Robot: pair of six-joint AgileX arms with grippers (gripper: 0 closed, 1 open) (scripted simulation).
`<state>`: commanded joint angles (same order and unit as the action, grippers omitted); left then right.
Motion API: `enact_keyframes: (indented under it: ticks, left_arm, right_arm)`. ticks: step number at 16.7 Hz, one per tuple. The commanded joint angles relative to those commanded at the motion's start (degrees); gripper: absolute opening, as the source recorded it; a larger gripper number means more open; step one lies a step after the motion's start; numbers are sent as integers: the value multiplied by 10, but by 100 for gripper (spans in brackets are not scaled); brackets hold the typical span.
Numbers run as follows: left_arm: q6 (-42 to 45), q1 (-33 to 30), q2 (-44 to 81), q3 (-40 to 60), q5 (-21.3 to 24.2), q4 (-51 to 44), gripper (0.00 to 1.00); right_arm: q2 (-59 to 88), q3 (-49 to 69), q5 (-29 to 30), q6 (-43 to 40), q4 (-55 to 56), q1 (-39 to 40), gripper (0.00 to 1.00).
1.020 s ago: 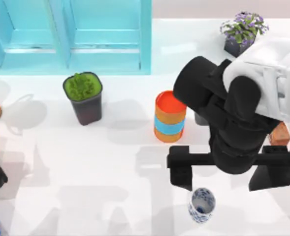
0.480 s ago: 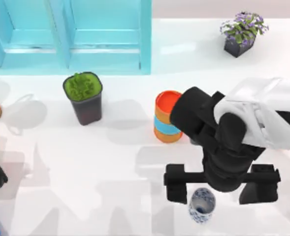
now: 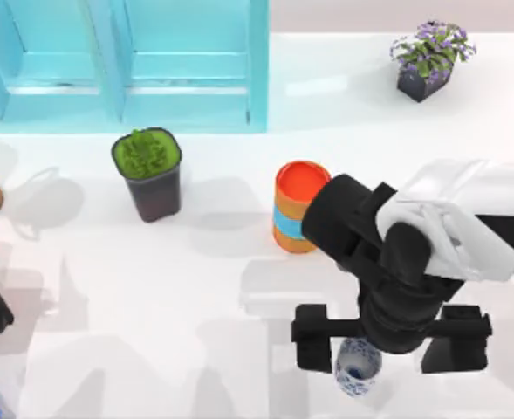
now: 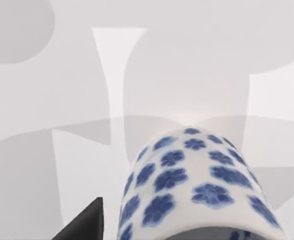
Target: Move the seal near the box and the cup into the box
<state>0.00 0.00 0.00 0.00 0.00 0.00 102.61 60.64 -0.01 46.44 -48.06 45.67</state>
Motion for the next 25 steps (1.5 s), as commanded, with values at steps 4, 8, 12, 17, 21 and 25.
enact_keyframes:
  ticks: [4, 8, 12, 17, 21, 25]
  left_arm:
    - [0, 0, 0, 0, 0, 0, 100]
    - [0, 0, 0, 0, 0, 0, 100]
    - [0, 0, 0, 0, 0, 0, 100]
    - [0, 0, 0, 0, 0, 0, 100]
    - [0, 0, 0, 0, 0, 0, 100]
    - [0, 0, 0, 0, 0, 0, 100]
  right_arm:
    - [0, 0, 0, 0, 0, 0, 62]
    - [0, 0, 0, 0, 0, 0, 32]
    - [0, 0, 0, 0, 0, 0, 2]
    - [0, 0, 0, 0, 0, 0, 0]
    - [0, 0, 0, 1, 0, -1, 0]
    - [-40, 7, 0, -37, -40, -38, 0]
